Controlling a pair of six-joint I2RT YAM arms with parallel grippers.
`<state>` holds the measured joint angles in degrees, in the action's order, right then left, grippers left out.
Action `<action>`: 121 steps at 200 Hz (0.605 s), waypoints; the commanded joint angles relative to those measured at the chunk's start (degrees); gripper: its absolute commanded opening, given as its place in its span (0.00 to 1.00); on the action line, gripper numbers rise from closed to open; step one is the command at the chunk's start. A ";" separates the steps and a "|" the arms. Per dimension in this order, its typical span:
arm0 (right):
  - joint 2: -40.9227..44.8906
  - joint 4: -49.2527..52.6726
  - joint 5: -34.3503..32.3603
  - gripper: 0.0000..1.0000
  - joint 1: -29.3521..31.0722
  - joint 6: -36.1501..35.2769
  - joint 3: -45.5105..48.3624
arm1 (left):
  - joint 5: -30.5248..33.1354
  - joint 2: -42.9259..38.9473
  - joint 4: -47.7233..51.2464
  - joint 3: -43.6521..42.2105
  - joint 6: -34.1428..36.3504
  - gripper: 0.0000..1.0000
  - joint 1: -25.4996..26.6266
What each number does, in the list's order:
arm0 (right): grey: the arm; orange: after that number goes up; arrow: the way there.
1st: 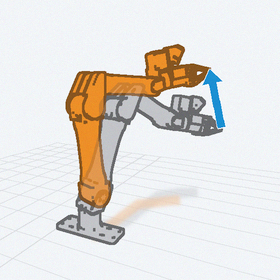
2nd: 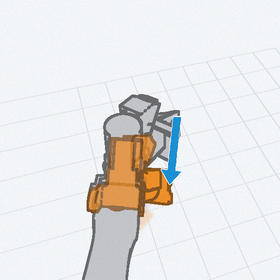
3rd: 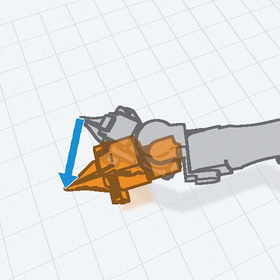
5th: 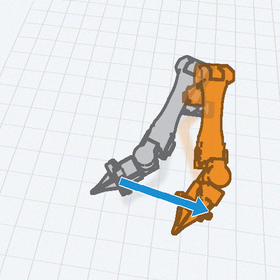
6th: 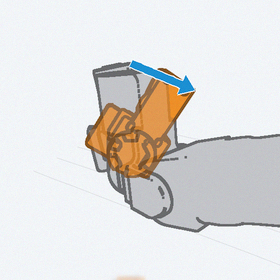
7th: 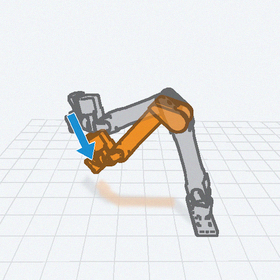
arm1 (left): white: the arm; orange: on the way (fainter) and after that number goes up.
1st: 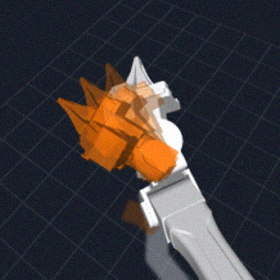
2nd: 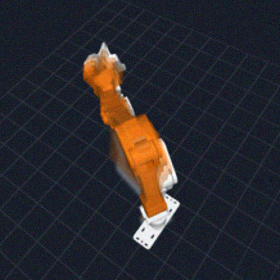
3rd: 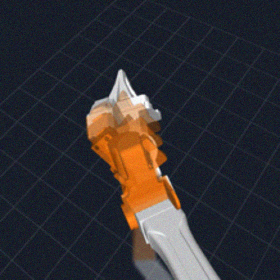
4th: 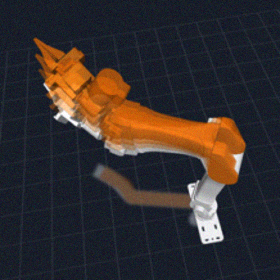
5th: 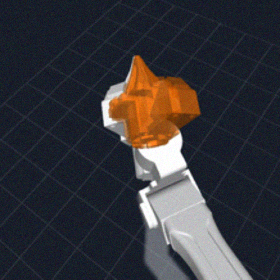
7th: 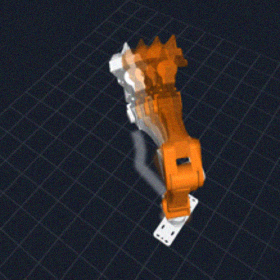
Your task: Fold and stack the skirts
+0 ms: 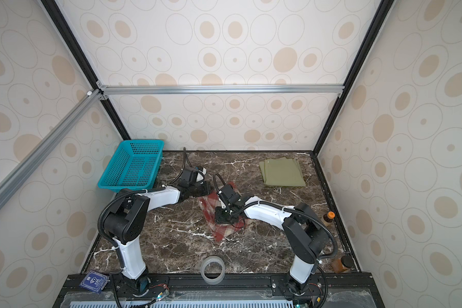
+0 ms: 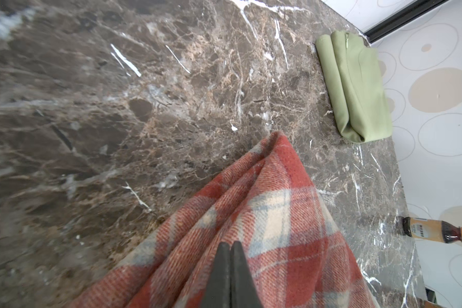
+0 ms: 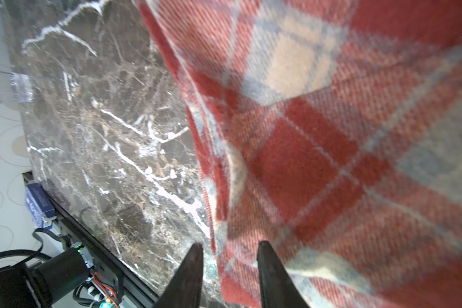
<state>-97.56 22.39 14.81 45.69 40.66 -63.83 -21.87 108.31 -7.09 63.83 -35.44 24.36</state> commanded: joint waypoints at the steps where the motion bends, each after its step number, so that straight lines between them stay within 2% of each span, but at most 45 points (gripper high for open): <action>1: 0.82 0.65 -1.10 0.35 -0.11 0.59 -0.50 | 1.04 -3.31 0.82 -0.24 2.28 0.02 -0.27; 67: -3.82 -1.59 -1.36 0.16 -1.14 0.63 -1.65 | 2.71 -1.86 0.61 -2.75 1.70 0.02 -0.28; 121: -4.93 -0.24 -0.48 0.11 0.29 -1.90 -0.26 | 4.55 1.99 0.67 -1.87 1.25 0.00 -0.63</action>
<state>-101.38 20.73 14.20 44.95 40.16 -64.38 -18.92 108.01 -7.03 61.25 -34.87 24.18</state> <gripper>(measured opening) 0.118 0.047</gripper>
